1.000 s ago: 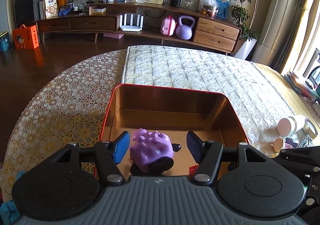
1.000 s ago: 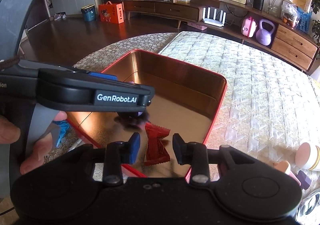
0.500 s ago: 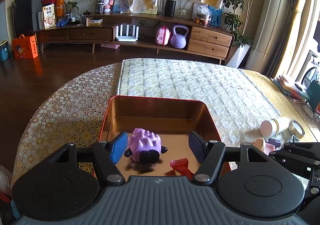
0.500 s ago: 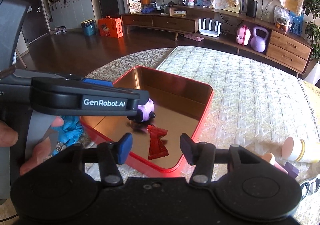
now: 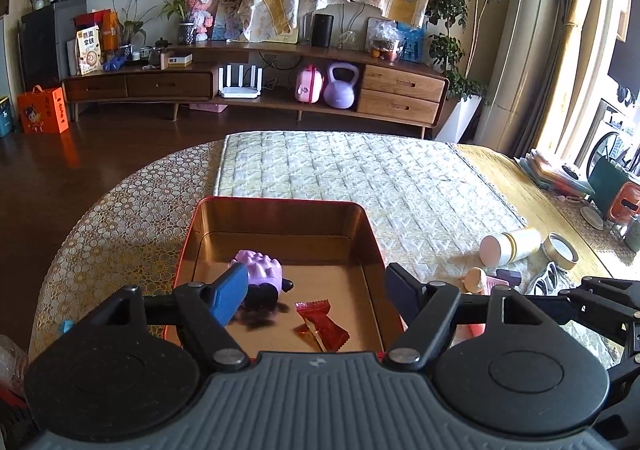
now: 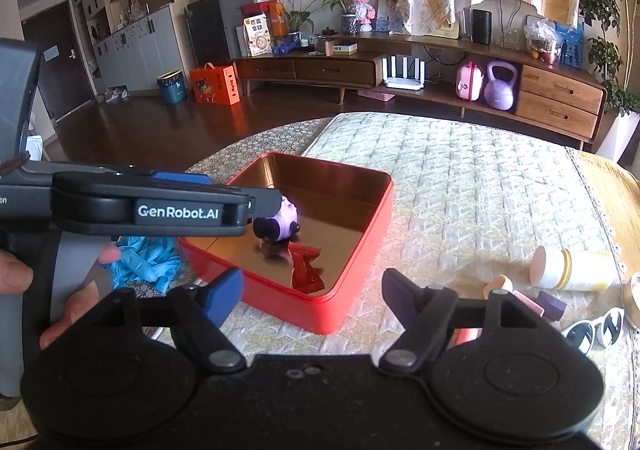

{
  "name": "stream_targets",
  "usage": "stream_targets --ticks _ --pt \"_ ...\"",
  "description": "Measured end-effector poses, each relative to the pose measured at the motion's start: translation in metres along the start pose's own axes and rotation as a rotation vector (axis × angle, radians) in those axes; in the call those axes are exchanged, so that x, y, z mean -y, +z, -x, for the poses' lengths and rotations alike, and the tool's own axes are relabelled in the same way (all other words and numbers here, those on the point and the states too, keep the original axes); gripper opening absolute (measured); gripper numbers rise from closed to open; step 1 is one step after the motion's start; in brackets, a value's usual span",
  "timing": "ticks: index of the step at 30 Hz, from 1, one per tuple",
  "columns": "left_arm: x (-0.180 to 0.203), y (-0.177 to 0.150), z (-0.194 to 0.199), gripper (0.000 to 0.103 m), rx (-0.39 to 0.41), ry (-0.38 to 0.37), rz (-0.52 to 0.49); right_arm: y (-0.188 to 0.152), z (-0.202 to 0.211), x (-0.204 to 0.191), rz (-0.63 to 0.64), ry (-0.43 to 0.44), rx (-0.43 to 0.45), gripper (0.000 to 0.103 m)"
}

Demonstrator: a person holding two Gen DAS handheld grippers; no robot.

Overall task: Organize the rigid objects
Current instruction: 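Withdraw both tools from tin toward pink tube and green pushpin on mat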

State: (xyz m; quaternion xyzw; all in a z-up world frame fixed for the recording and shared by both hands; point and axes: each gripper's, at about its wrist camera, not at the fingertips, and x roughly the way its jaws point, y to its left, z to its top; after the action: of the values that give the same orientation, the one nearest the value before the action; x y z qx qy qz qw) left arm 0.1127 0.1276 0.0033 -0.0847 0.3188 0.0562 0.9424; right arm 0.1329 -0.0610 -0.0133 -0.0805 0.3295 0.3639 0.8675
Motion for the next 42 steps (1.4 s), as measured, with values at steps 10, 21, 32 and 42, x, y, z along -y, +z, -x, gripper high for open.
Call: stream_targets --ticks 10,21,32,42 --pt "0.028 -0.014 0.016 0.083 0.008 -0.043 -0.022 -0.018 0.033 0.021 -0.052 -0.004 0.057 0.089" --pt "0.071 -0.033 0.021 0.084 -0.010 -0.108 -0.024 -0.051 0.065 0.062 -0.123 -0.053 0.087 0.103" --pt "0.116 -0.052 0.007 0.084 -0.041 -0.145 -0.059 -0.094 0.085 0.110 -0.181 -0.123 0.067 0.103" --pt "0.143 -0.063 -0.022 0.084 -0.091 -0.143 -0.072 -0.111 0.082 0.128 -0.150 -0.139 0.041 0.103"
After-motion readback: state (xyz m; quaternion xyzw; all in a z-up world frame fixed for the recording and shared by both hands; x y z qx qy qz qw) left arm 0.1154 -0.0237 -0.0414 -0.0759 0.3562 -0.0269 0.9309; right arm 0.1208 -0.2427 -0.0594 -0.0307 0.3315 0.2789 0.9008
